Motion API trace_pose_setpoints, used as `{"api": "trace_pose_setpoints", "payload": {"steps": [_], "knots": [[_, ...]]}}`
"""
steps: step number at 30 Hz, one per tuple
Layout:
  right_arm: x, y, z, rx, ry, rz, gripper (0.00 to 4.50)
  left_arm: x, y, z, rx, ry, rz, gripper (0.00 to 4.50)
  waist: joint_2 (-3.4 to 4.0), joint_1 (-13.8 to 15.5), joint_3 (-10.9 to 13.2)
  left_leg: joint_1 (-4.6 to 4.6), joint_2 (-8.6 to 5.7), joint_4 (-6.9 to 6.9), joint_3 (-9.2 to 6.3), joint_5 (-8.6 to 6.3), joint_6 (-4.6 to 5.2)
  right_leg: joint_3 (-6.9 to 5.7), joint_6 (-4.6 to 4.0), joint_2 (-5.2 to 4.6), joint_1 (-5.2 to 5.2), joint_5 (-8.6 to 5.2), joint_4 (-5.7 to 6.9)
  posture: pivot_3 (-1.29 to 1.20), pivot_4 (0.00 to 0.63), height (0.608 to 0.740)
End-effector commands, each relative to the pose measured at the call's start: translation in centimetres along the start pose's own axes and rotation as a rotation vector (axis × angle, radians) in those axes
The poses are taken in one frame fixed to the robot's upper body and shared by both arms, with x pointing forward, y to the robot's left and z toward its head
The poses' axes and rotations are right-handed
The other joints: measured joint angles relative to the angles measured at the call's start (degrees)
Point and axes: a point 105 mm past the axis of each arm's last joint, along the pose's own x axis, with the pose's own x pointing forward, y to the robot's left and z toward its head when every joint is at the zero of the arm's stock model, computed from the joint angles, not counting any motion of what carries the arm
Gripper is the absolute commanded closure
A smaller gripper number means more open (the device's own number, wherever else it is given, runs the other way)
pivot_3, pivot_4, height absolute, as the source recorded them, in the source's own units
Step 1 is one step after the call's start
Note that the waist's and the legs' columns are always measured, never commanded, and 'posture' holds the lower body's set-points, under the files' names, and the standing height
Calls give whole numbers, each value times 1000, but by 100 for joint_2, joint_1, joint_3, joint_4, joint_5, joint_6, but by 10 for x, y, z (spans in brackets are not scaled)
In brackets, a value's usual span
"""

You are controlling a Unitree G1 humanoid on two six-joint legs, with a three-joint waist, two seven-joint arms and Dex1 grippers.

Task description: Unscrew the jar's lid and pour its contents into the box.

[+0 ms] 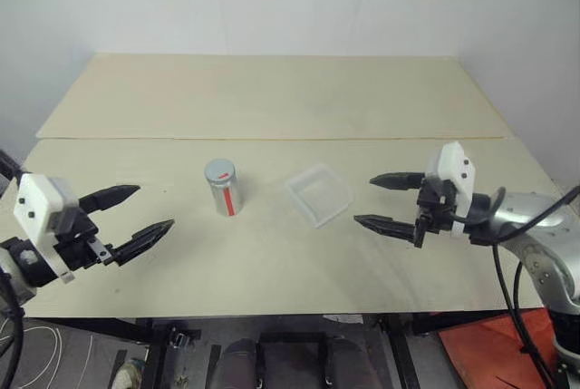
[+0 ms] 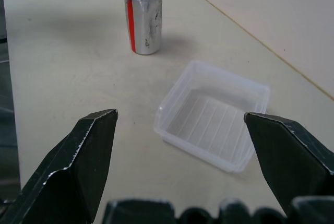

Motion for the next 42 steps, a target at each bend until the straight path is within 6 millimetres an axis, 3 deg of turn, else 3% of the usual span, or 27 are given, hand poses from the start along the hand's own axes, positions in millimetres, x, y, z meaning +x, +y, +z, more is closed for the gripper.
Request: {"api": "trace_pose_setpoints", "payload": {"steps": [1, 9, 14, 21, 30, 42], "knots": [[-1, -8, 10, -49, -32, -38, 0, 3, -7, 10, 31, -34, -32, 36, 0, 7, 0, -1, -1, 0, 0, 0, 0, 0, 0, -1, 0, 0, 0, 0, 150, 740], [1, -16, 21, -95, -33, -41, 0, 20, -14, -6, 4, -36, 40, 36, 0, -6, 0, -1, -1, 0, 2, 0, 0, 4, 2, 0, -1, 3, 1, 0, 150, 740], [1, -21, 25, -151, -23, -33, 0, 45, -17, -26, -55, -62, 218, 36, -2, 22, 1, 2, -5, 1, -2, 0, 1, 3, 4, -1, 10, 5, -3, 0, 150, 740], [2, -25, 33, -210, -20, -12, 0, 82, -42, -47, -83, -101, 318, 36, -3, 43, 1, 2, -6, 3, -6, 0, 2, 2, 4, -1, 14, 7, -3, 0, 150, 740], [-3, -23, 37, -235, -13, -6, 0, 119, -50, -46, -91, -130, 500, 36, -3, 53, 1, 1, -9, 4, -12, -1, 5, 1, 6, -2, 19, 9, -4, 0, 150, 740], [-15, -22, 43, -260, 3, -40, 0, 143, -46, -42, -64, -84, 745, 36, -5, 52, 2, -1, -12, 6, -21, -1, 6, 0, 11, -1, 21, 11, -3, 0, 150, 740]]}}
